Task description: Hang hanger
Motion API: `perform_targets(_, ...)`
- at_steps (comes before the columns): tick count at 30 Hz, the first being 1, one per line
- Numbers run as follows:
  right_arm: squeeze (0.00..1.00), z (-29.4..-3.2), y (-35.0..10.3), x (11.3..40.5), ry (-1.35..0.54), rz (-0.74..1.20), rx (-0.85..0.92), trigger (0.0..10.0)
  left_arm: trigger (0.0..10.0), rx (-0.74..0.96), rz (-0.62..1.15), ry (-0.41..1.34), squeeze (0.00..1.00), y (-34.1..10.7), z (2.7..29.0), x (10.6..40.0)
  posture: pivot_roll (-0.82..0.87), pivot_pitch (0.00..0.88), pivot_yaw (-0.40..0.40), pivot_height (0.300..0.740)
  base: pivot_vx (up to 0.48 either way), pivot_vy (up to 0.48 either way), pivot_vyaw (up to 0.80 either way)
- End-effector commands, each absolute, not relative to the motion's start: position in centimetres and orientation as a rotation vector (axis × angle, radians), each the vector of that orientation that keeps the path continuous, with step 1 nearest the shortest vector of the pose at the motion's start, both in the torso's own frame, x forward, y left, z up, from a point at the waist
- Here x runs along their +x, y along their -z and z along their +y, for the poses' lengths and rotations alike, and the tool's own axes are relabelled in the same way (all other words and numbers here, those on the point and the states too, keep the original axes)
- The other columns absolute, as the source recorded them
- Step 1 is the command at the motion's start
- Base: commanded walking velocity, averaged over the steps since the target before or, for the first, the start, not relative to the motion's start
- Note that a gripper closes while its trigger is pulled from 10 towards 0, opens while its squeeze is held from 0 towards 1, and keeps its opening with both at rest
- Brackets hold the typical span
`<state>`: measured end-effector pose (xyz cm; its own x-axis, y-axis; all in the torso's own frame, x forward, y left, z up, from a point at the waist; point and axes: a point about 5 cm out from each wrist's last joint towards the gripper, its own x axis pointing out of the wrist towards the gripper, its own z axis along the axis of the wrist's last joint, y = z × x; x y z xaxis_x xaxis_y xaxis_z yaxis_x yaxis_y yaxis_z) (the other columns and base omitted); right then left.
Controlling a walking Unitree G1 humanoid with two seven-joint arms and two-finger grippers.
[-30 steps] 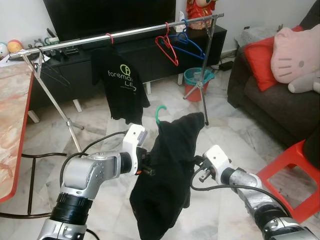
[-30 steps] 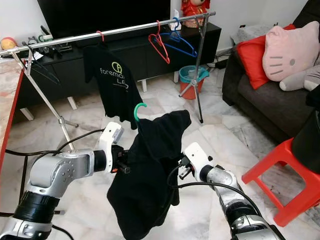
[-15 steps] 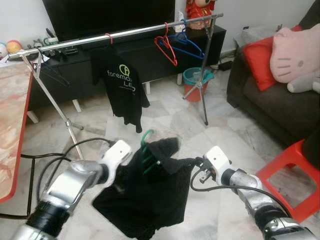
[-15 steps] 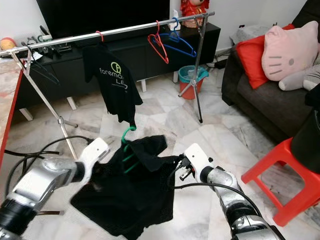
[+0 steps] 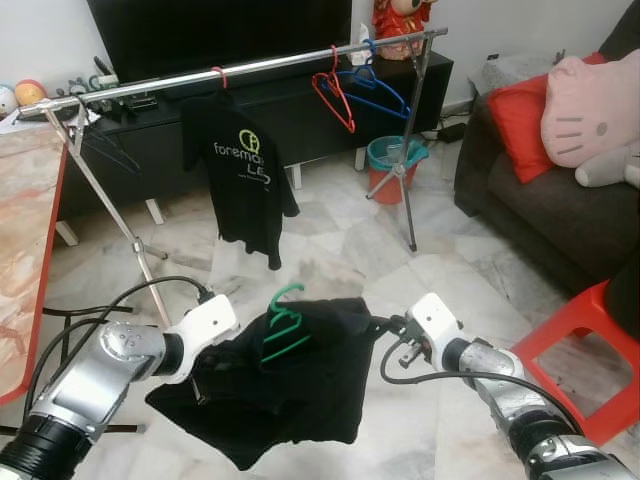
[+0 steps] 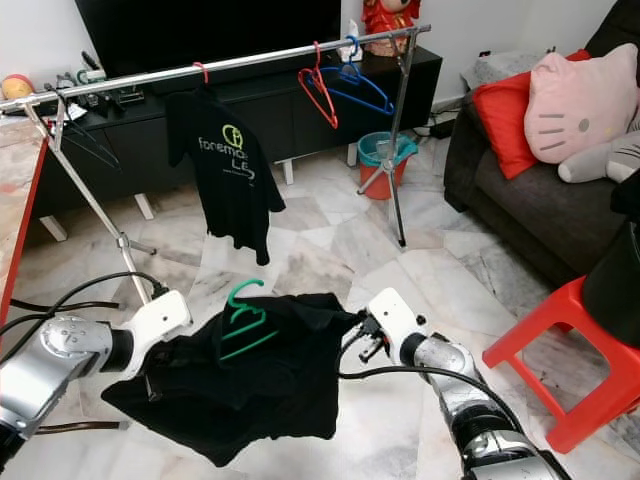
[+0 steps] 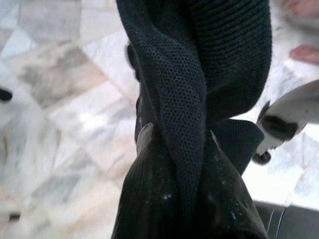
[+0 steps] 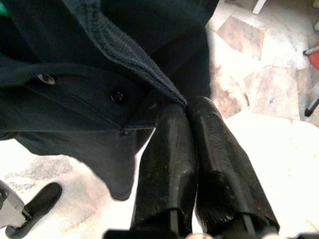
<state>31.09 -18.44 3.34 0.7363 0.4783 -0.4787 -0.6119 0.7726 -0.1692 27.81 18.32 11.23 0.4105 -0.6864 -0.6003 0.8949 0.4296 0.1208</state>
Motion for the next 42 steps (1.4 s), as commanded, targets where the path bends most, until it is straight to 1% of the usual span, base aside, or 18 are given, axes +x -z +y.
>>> perform_targets(1,0.00,-18.5,-3.5,31.4,-0.596,0.443,-0.347,0.0,10.0,0.422,0.430,1.061,0.00,-12.3,17.7,27.9,0.06,0.000,0.012,0.740,0.000,0.000,0.00)
perform_targets(2,0.00,-18.5,-3.4,31.4,-0.593,0.445,-0.347,0.0,10.0,0.403,0.414,1.069,0.00,-12.4,17.4,27.9,0.06,0.000,0.011,0.740,0.000,0.000,0.00)
perform_targets(3,0.00,-18.4,-3.4,31.4,-0.591,0.447,-0.347,2.1,10.0,0.383,0.401,1.082,0.00,-12.6,17.0,27.9,0.06,0.000,0.010,0.740,0.000,0.000,0.00)
perform_targets(4,0.00,-18.3,-3.3,31.4,-0.590,0.448,-0.350,10.0,10.0,0.377,0.403,1.081,0.00,-12.5,16.9,28.0,0.06,0.000,0.011,0.740,0.000,0.000,0.00)
perform_targets(11,0.00,-18.2,-3.3,31.5,-0.552,0.448,-0.329,10.0,10.0,0.306,0.420,0.973,0.00,-12.1,16.4,29.4,0.05,0.000,0.016,0.740,0.000,0.000,0.00)
perform_targets(12,0.11,-18.2,-3.4,31.6,-0.543,0.441,-0.324,10.0,10.0,0.275,0.410,0.927,0.00,-12.1,16.3,29.9,0.05,0.000,0.016,0.740,0.000,0.000,0.00)
perform_targets(13,0.11,-18.2,-3.4,31.6,-0.543,0.441,-0.324,10.0,10.0,0.275,0.410,0.927,0.00,-12.1,16.3,29.9,0.05,0.000,0.016,0.740,0.000,0.000,0.00)
perform_targets(14,0.39,-18.2,-3.4,31.6,-0.538,0.438,-0.324,10.0,10.0,0.258,0.399,0.905,0.00,-12.2,16.2,30.1,0.05,0.000,0.016,0.740,0.000,0.000,0.00)
perform_targets(15,1.00,-18.2,-3.5,31.6,-0.534,0.434,-0.318,10.0,10.0,0.224,0.388,0.887,0.00,-12.3,15.9,30.3,0.05,0.000,0.016,0.740,0.000,0.000,0.00)
perform_targets(23,1.00,-18.3,-3.9,31.8,-0.507,0.405,-0.298,10.0,10.0,0.182,0.415,0.843,0.00,-11.9,15.1,30.7,0.05,0.000,0.017,0.740,0.000,0.000,0.00)
perform_targets(27,1.00,-18.2,-4.0,31.6,-0.535,0.393,-0.293,10.0,10.0,0.144,0.426,0.806,0.00,-11.9,15.0,31.0,0.05,0.000,0.017,0.740,0.000,0.000,0.00)
perform_targets(35,1.00,-17.1,-4.9,30.7,-0.744,0.350,-0.221,10.0,10.0,0.131,0.451,0.806,0.00,-11.7,14.7,31.0,0.04,0.000,0.020,0.740,0.000,0.000,0.00)
perform_targets(36,1.00,-16.8,-5.6,30.5,-0.815,0.331,-0.184,10.0,10.0,0.132,0.456,0.808,0.00,-11.6,14.5,31.0,0.04,0.000,0.020,0.740,0.000,0.000,0.00)
perform_targets(38,1.00,-16.5,-6.0,30.3,-0.860,0.320,-0.162,10.0,10.0,0.132,0.457,0.808,0.00,-11.6,14.5,31.0,0.04,0.000,0.019,0.740,0.000,0.000,0.00)
perform_targets(42,1.00,-16.0,-8.1,30.3,-0.964,0.249,-0.100,10.0,10.0,0.127,0.462,0.805,0.00,-11.6,14.3,31.1,0.04,0.000,0.021,0.740,0.000,0.000,0.00)
